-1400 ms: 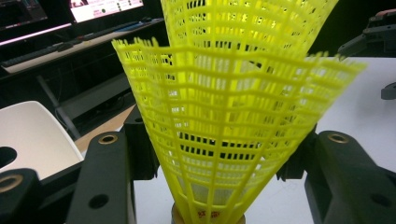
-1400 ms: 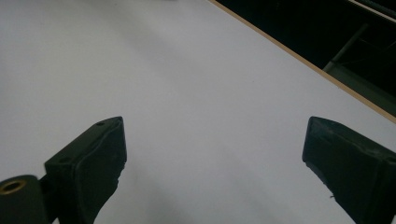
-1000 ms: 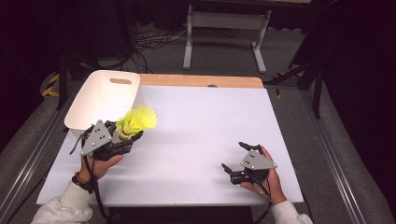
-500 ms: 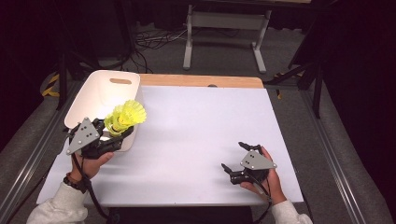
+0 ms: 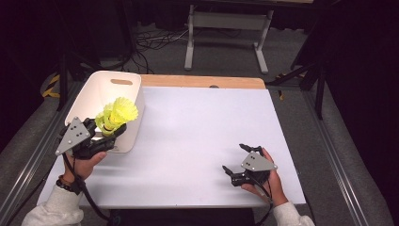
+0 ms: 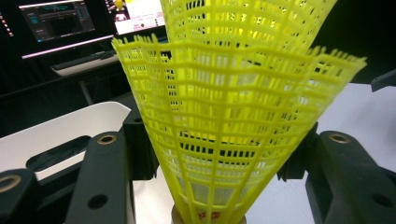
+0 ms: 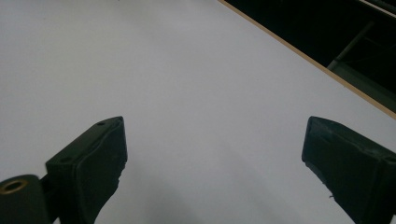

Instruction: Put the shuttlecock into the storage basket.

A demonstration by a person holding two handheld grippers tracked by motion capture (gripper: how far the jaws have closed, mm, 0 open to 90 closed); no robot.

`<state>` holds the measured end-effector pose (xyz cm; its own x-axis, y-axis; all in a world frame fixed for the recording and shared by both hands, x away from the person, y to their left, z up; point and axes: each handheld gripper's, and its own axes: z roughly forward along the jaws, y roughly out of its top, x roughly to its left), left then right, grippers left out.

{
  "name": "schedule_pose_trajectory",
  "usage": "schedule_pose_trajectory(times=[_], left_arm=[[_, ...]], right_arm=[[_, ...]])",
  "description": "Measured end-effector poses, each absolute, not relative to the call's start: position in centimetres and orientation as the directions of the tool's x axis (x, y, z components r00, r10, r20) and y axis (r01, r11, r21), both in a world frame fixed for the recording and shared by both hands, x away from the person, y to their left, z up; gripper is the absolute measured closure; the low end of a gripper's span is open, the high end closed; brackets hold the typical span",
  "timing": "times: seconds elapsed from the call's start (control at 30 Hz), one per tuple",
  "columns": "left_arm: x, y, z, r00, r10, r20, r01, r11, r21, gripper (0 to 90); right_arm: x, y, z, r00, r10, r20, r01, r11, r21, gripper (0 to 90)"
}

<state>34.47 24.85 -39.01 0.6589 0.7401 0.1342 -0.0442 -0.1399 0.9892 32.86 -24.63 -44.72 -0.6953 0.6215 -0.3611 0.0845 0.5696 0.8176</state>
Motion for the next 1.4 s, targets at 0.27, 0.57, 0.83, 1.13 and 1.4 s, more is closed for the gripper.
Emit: schedule_pose_trajectory(times=[0.27, 0.57, 0.83, 1.13, 1.4], left_arm=[[35.2, 25.6, -38.3, 0.661, 0.743, 0.106, -0.022, -0.122, 0.992, 44.3], [35.8, 26.4, -37.4, 0.653, 0.750, 0.106, -0.015, -0.127, 0.992, 42.1], [36.5, 26.9, -36.8, 0.640, 0.760, 0.112, -0.011, -0.137, 0.990, 40.9], [37.2, 27.4, -36.1, 0.618, 0.776, 0.123, -0.010, -0.148, 0.989, 42.2], [39.3, 27.4, -35.2, 0.610, 0.783, 0.126, 0.015, -0.170, 0.985, 43.2]], right_arm=[[33.0, -24.4, -44.9, -0.701, 0.619, -0.355, 0.093, 0.572, 0.815, 7.5], [33.0, -24.5, -44.9, -0.695, 0.624, -0.358, 0.094, 0.572, 0.815, 7.7], [33.0, -24.5, -44.9, -0.693, 0.630, -0.351, 0.101, 0.566, 0.818, 7.9], [33.1, -24.5, -45.0, -0.694, 0.630, -0.348, 0.108, 0.569, 0.815, 8.0], [33.2, -24.5, -45.1, -0.699, 0.626, -0.345, 0.110, 0.571, 0.814, 8.1]])
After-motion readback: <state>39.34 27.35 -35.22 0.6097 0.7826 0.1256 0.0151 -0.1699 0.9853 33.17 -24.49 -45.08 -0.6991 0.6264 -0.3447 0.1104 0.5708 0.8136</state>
